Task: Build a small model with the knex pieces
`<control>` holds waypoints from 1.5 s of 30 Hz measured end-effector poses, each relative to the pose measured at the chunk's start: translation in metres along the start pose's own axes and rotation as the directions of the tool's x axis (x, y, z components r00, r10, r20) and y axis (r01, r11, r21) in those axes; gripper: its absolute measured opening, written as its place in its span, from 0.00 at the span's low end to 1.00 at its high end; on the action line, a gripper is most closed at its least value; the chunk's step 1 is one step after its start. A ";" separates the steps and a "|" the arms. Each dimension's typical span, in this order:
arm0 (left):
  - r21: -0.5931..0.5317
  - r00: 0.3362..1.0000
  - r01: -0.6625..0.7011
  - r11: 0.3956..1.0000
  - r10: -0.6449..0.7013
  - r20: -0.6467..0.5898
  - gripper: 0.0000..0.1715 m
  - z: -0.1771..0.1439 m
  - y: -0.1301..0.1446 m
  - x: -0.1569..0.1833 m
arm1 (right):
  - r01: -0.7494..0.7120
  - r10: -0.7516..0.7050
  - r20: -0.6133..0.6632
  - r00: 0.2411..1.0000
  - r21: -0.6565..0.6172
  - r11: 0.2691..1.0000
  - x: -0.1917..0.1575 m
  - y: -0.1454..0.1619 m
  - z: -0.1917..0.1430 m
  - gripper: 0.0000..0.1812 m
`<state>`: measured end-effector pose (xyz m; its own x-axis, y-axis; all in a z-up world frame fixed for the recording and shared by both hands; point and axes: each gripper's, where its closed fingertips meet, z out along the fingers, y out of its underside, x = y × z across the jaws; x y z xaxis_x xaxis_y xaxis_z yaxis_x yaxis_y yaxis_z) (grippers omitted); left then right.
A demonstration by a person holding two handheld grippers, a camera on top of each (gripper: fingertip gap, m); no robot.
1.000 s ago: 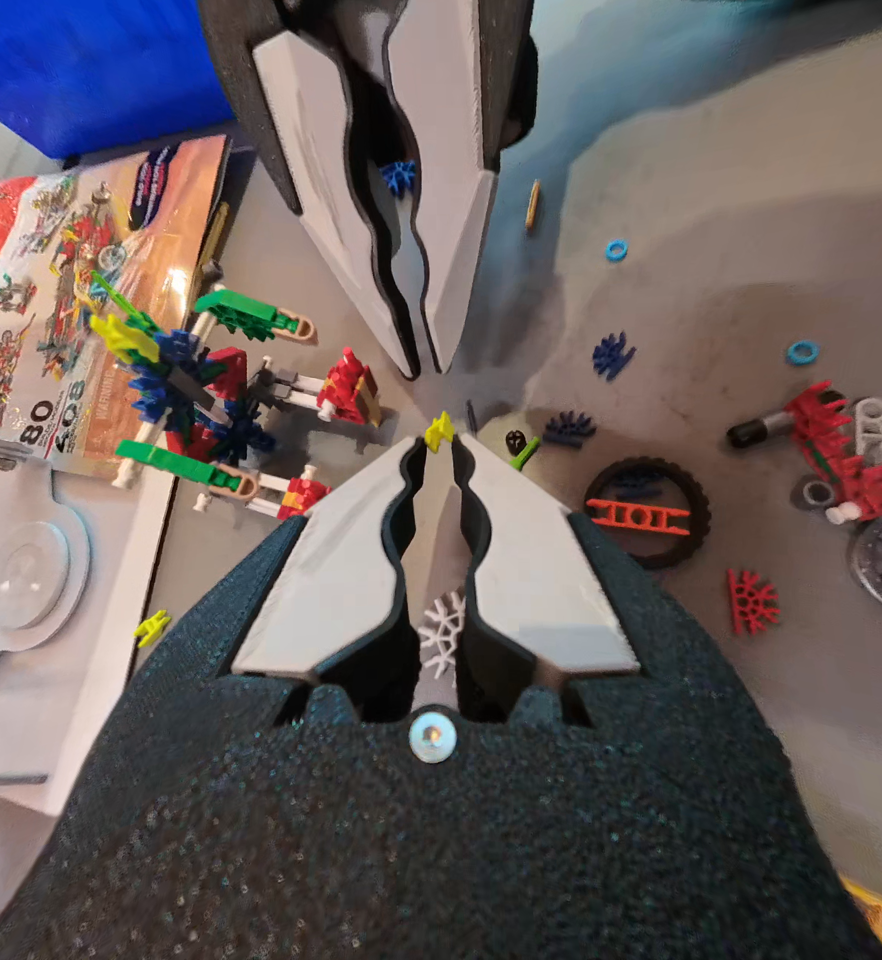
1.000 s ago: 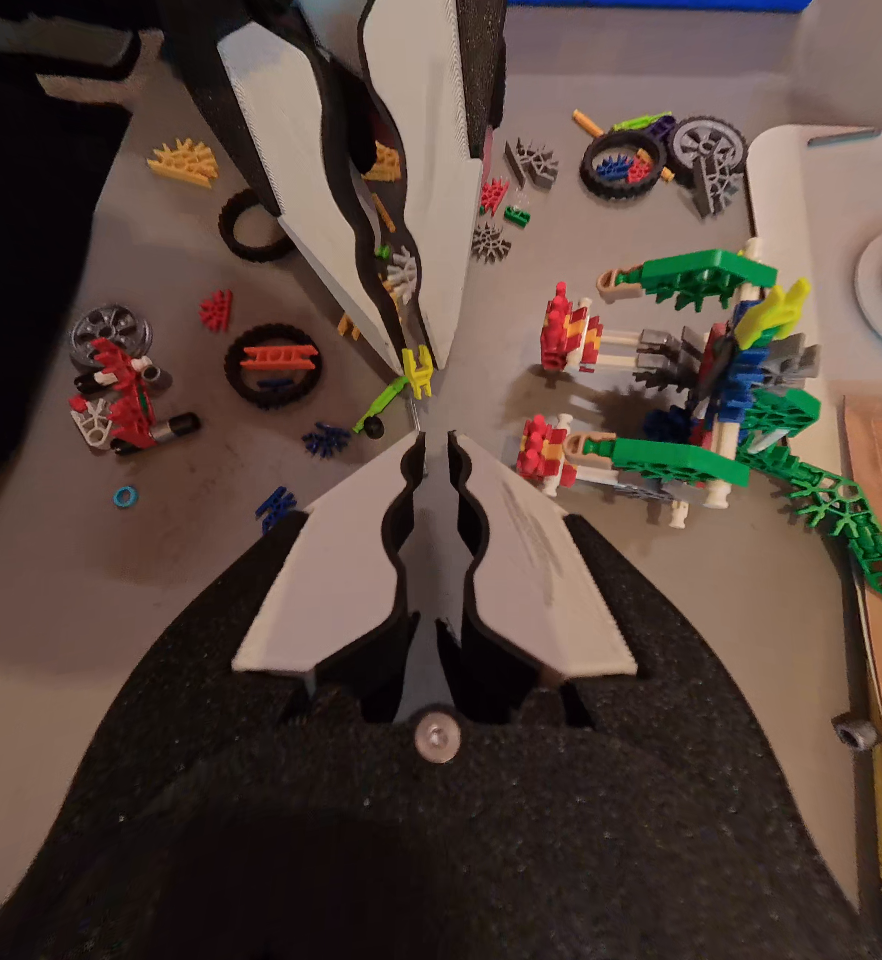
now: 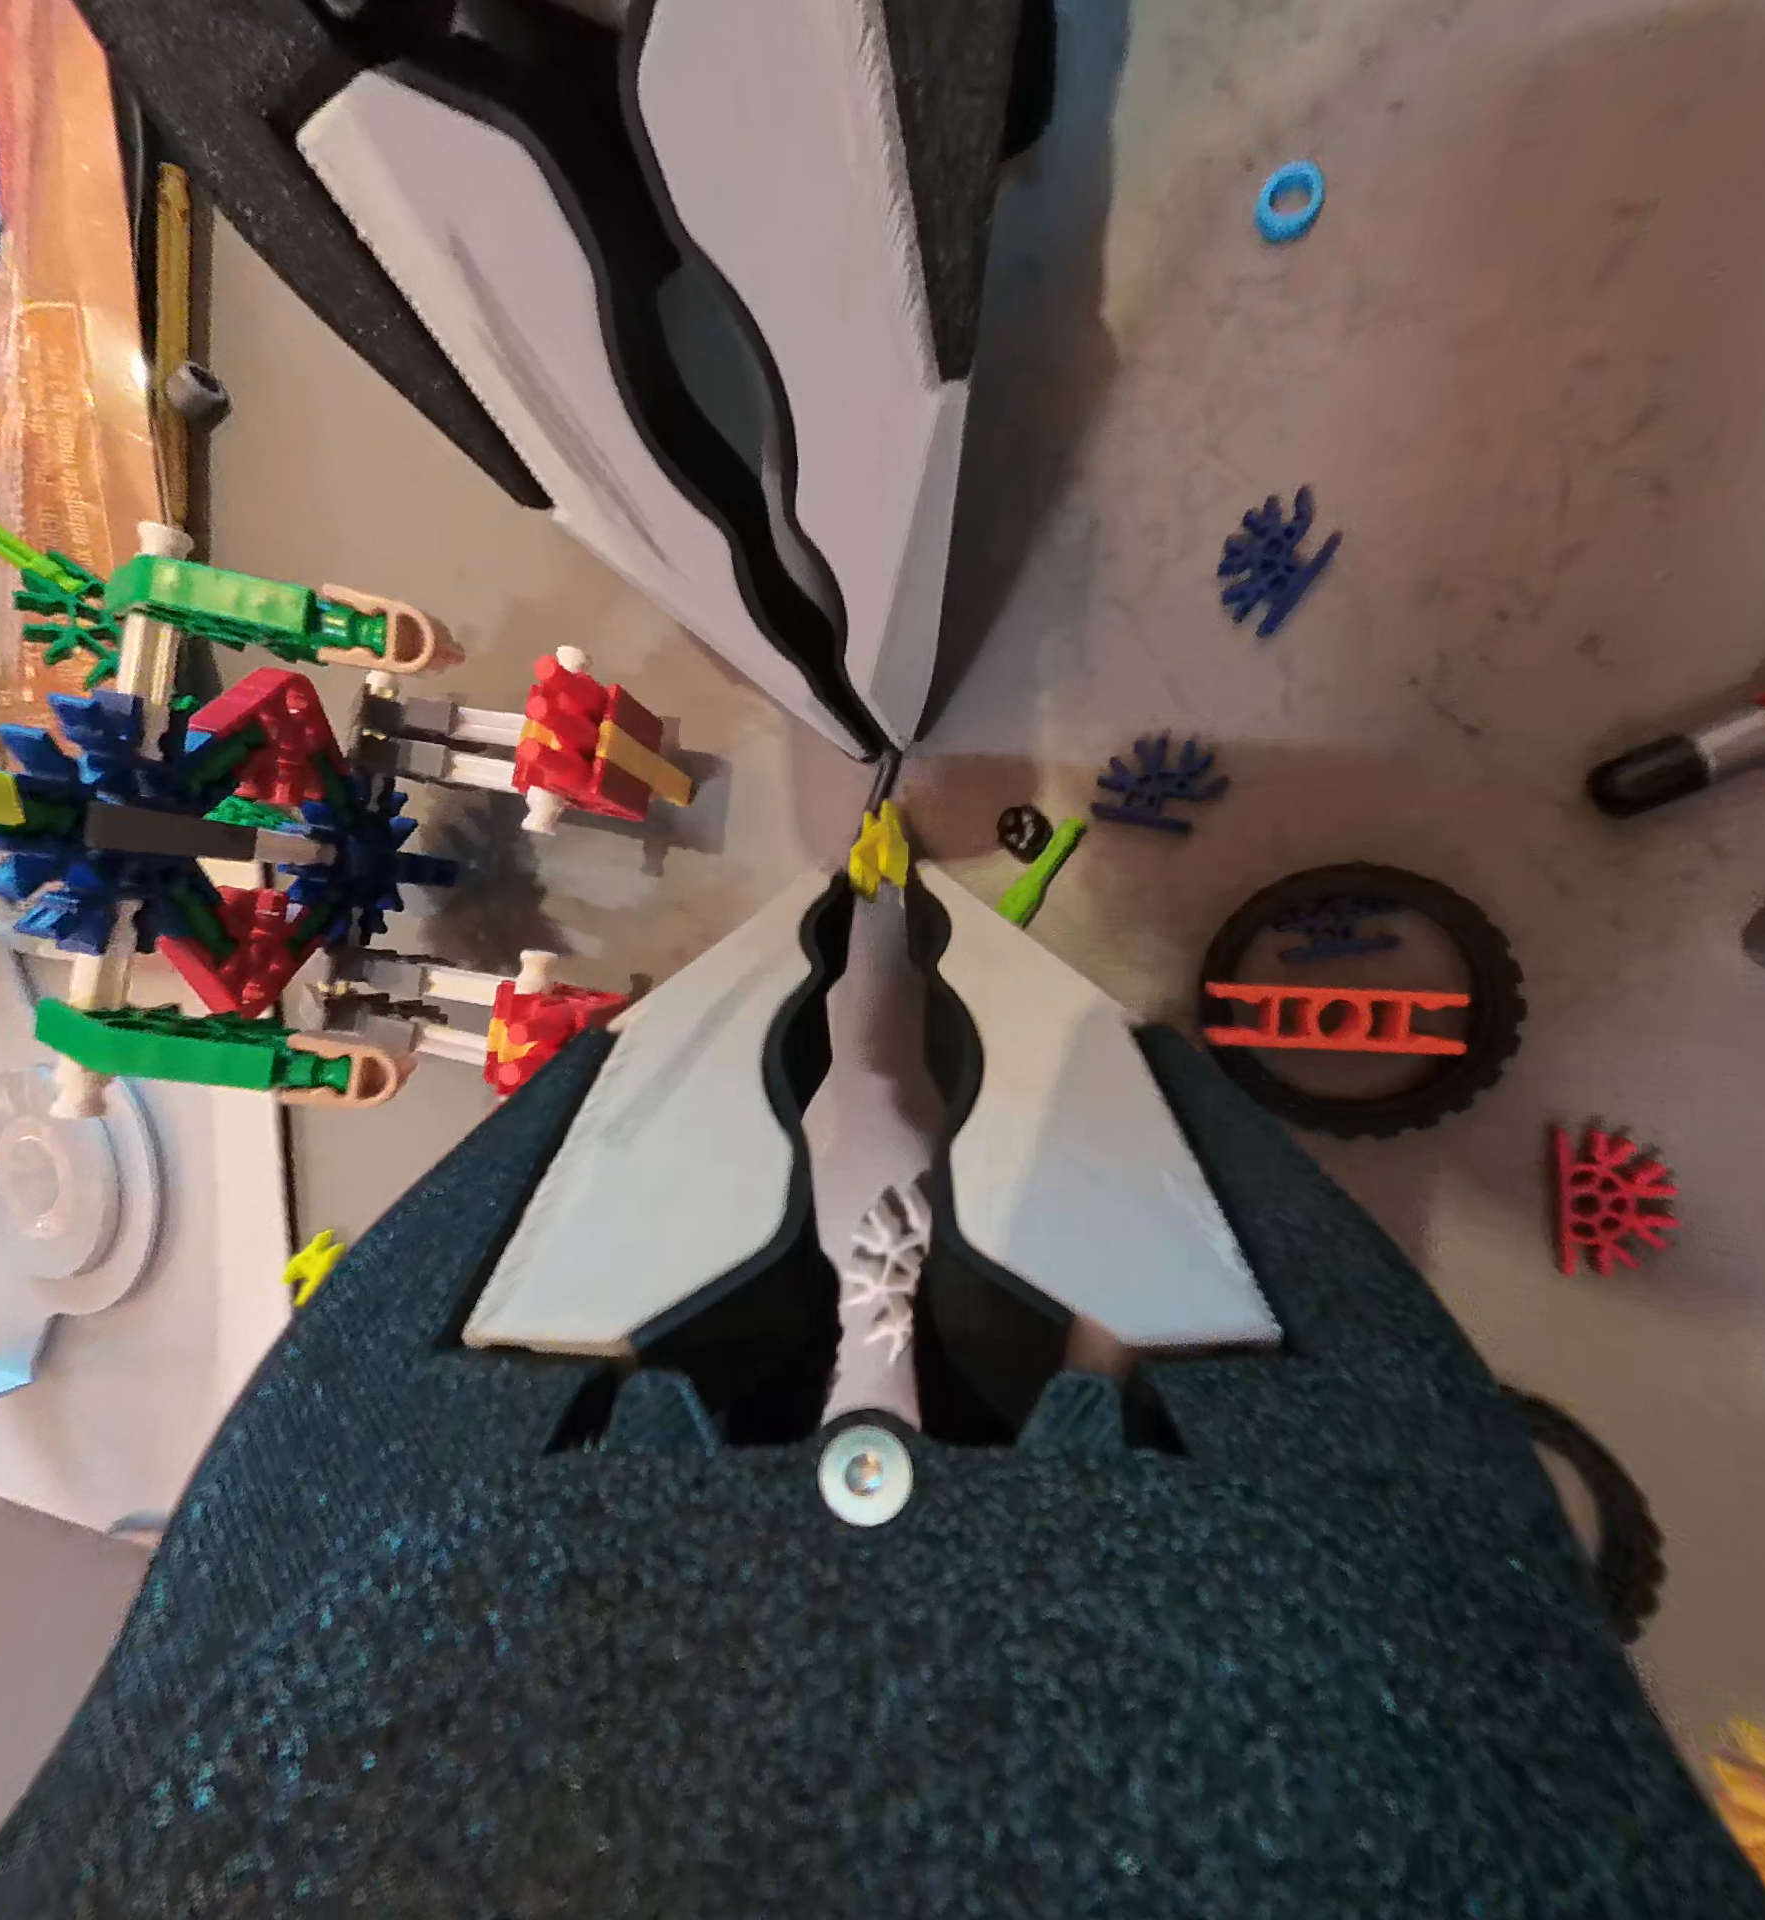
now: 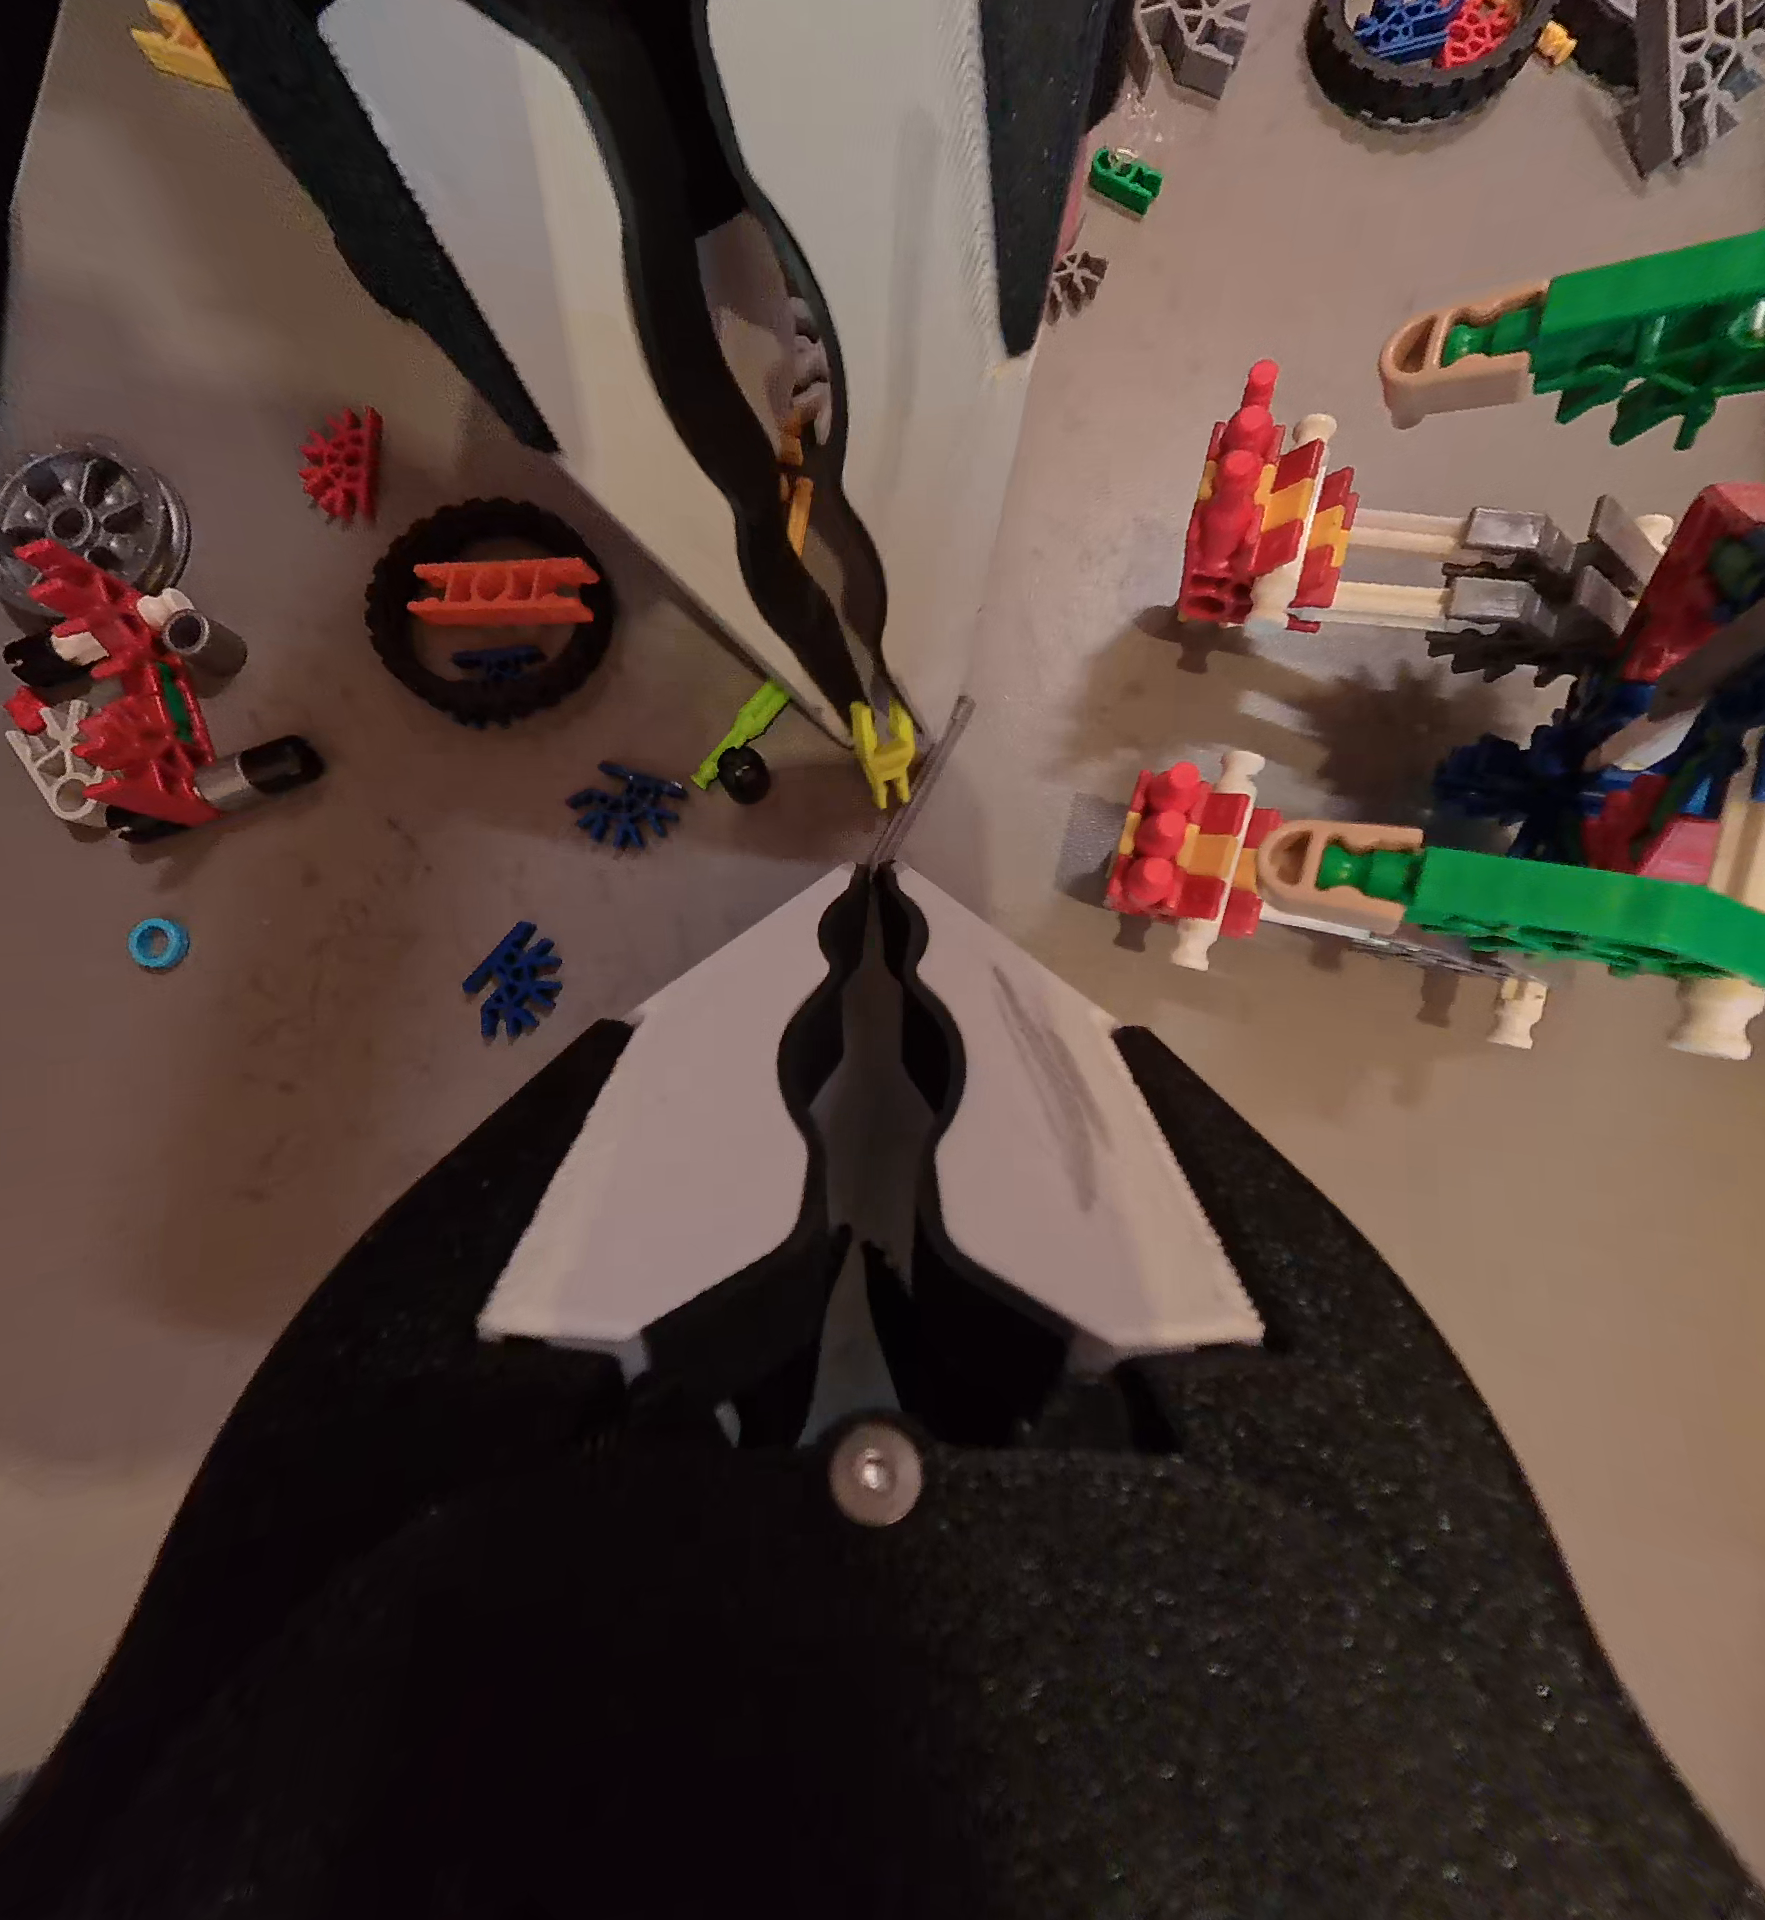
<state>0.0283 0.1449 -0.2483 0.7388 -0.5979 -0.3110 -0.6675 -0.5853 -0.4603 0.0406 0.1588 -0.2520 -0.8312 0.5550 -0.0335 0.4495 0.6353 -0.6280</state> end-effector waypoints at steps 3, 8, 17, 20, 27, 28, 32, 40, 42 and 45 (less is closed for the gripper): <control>-0.017 0.999 -0.036 0.999 0.036 0.008 0.04 -0.002 0.004 -0.005 | 0.001 -0.001 -0.001 1.000 -0.001 1.000 0.000 0.000 0.000 0.01; -0.046 0.992 -0.125 0.991 0.125 0.002 0.04 0.000 0.005 -0.006 | 0.001 -0.001 -0.002 1.000 -0.001 1.000 0.000 0.000 0.000 0.01; -0.078 0.970 -0.245 0.967 0.245 -0.009 0.05 0.001 0.006 -0.009 | -0.001 0.001 0.000 1.000 0.004 1.000 0.001 0.000 0.000 0.00; -0.090 0.956 -0.294 0.952 0.294 -0.008 0.05 0.000 0.006 -0.010 | -0.002 0.002 0.000 1.000 0.007 1.000 0.001 0.000 0.000 0.00; -0.138 0.906 -0.421 0.896 0.422 -0.024 0.05 0.000 0.007 -0.012 | -0.001 0.001 0.000 1.000 0.008 1.000 0.001 0.000 0.000 0.00; -0.148 0.896 -0.440 0.886 0.443 -0.019 0.04 0.000 0.007 -0.013 | -0.001 0.001 0.000 1.000 0.008 1.000 0.001 0.000 0.000 0.00; -0.171 0.878 -0.476 0.863 0.476 -0.044 0.04 0.000 0.008 -0.011 | -0.001 0.001 0.001 1.000 0.009 1.000 0.001 0.000 0.000 0.00; -0.196 0.867 -0.496 0.846 0.495 -0.062 0.04 0.002 0.008 -0.009 | -0.003 0.003 0.003 1.000 0.011 1.000 0.001 0.000 0.000 0.00; -0.203 0.863 -0.503 0.840 0.502 -0.062 0.04 0.002 0.008 -0.008 | -0.002 0.002 0.002 1.000 0.010 1.000 0.001 0.000 0.000 0.00; -0.211 0.857 -0.513 0.832 0.512 -0.065 0.04 0.002 0.008 -0.008 | -0.002 0.002 0.002 1.000 0.009 1.000 0.001 0.000 0.000 0.00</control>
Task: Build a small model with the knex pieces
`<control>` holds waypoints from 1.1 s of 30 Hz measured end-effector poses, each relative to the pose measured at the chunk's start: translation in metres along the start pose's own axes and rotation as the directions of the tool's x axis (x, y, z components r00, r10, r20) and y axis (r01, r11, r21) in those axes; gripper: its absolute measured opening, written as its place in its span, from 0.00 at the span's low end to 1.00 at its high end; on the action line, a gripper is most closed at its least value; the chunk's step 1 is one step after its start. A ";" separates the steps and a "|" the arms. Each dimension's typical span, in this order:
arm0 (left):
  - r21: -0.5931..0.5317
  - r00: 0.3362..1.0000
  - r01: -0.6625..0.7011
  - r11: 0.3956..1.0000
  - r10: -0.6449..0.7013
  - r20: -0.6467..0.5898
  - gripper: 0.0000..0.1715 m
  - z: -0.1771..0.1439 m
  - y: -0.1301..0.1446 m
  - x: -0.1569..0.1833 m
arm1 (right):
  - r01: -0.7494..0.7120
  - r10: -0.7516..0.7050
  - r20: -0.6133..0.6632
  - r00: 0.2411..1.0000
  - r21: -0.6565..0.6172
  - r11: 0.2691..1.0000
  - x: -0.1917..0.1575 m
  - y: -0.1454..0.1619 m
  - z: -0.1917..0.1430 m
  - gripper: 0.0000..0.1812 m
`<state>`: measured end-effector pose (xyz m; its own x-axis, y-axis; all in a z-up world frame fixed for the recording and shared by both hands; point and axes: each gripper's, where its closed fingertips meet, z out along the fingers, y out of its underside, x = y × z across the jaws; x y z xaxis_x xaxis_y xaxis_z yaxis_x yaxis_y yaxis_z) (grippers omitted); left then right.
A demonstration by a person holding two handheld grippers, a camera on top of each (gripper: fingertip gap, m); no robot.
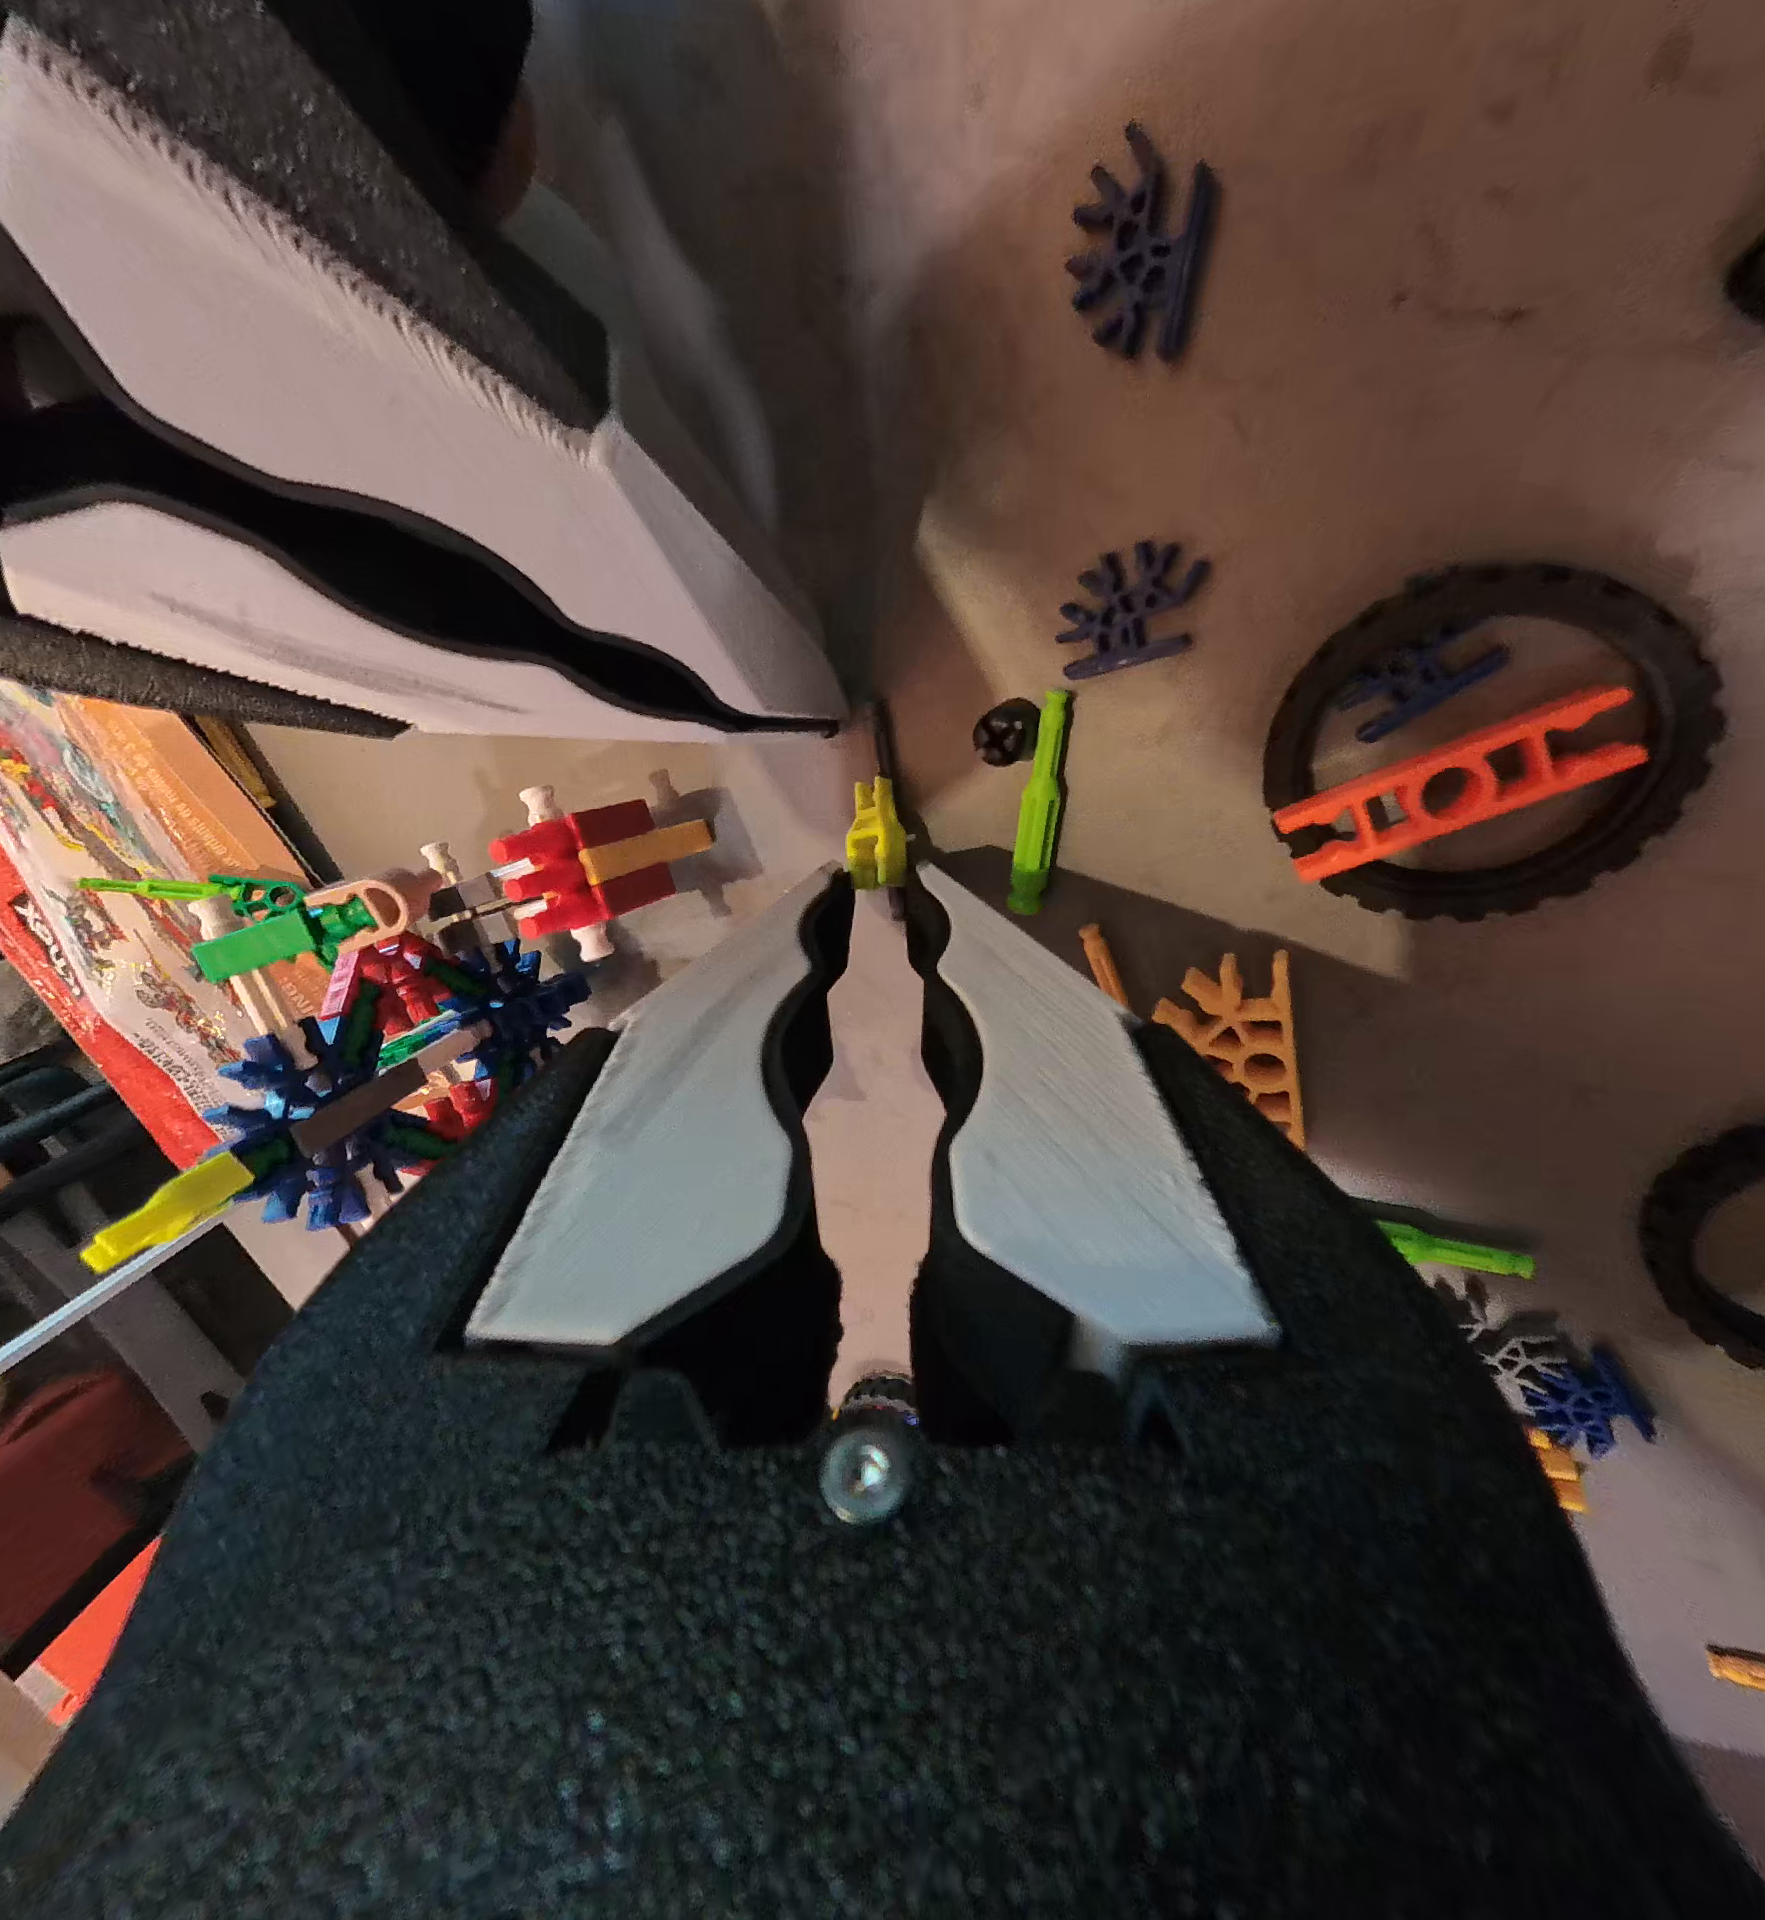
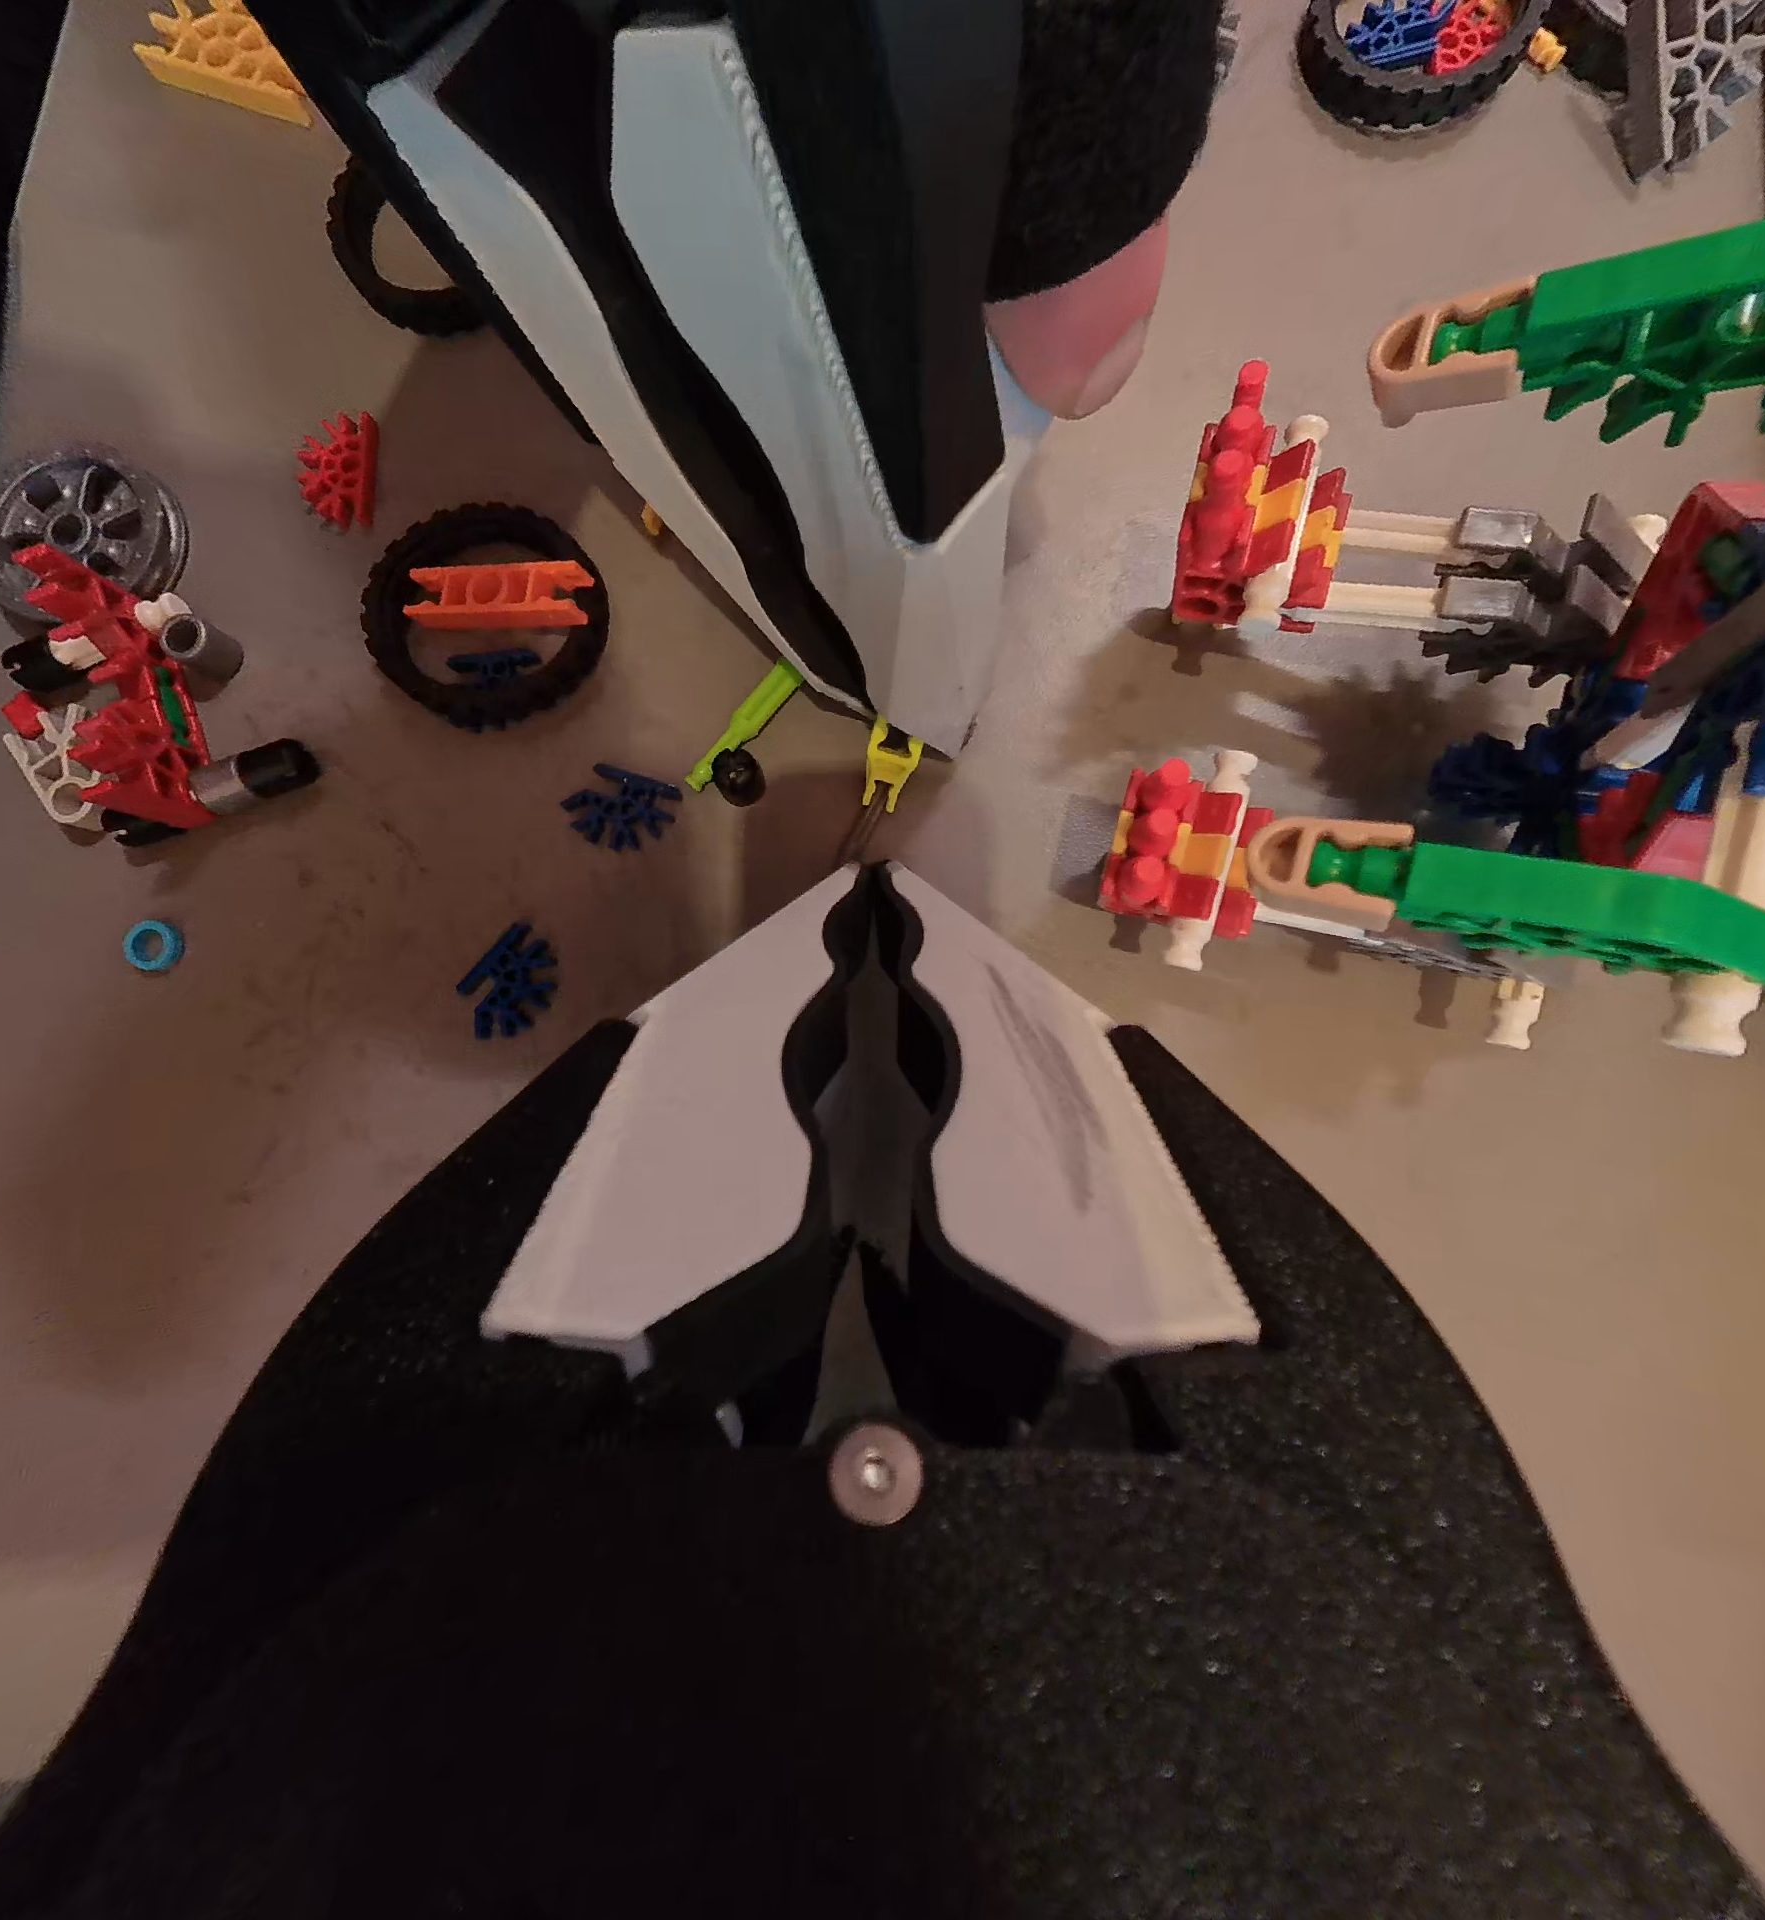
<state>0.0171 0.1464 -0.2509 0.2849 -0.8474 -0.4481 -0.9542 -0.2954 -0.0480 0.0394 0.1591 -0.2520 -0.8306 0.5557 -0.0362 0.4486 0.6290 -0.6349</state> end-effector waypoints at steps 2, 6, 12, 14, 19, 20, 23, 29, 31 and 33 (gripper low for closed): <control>0.002 1.000 -0.002 1.000 0.002 0.000 0.04 0.000 0.000 0.000 | 0.001 -0.001 -0.002 1.000 -0.002 1.000 0.000 0.000 0.000 0.00; 0.008 1.000 0.010 1.000 -0.010 0.003 0.04 0.000 -0.001 0.000 | 0.002 -0.002 -0.010 1.000 -0.010 1.000 0.000 0.000 -0.001 0.00; 0.007 0.999 0.035 0.999 -0.035 0.037 0.04 0.000 0.000 0.000 | -0.005 0.004 -0.012 1.000 -0.013 1.000 0.000 -0.002 -0.004 0.07; 0.029 0.994 0.082 0.996 -0.084 0.070 0.04 -0.001 0.000 0.000 | -0.007 0.007 -0.011 1.000 -0.011 1.000 0.000 -0.002 -0.004 0.07; 0.083 0.968 0.183 0.980 -0.194 0.159 0.04 -0.003 0.004 0.003 | -0.001 0.001 -0.002 1.000 -0.017 1.000 -0.003 -0.002 0.001 0.09; 0.090 0.963 0.197 0.976 -0.210 0.171 0.04 -0.004 0.006 0.003 | 0.002 -0.002 -0.002 1.000 -0.016 1.000 -0.004 -0.003 0.002 0.10; 0.130 0.943 0.255 0.958 -0.276 0.187 0.04 -0.005 0.011 0.005 | 0.015 -0.015 -0.016 1.000 -0.019 1.000 -0.003 -0.006 0.004 0.10; 0.192 0.895 0.368 0.910 -0.403 0.191 0.04 -0.009 0.020 0.004 | 0.032 -0.033 -0.046 0.998 -0.015 0.999 -0.003 -0.014 0.011 0.08; 0.215 0.878 0.399 0.891 -0.439 0.190 0.04 -0.012 0.023 0.003 | 0.039 -0.041 -0.079 0.996 -0.027 0.999 0.001 -0.014 0.012 0.02; 0.229 0.863 0.423 0.876 -0.467 0.193 0.04 -0.013 0.025 0.002 | 0.038 -0.040 -0.087 0.995 -0.026 0.999 0.003 -0.014 0.012 0.02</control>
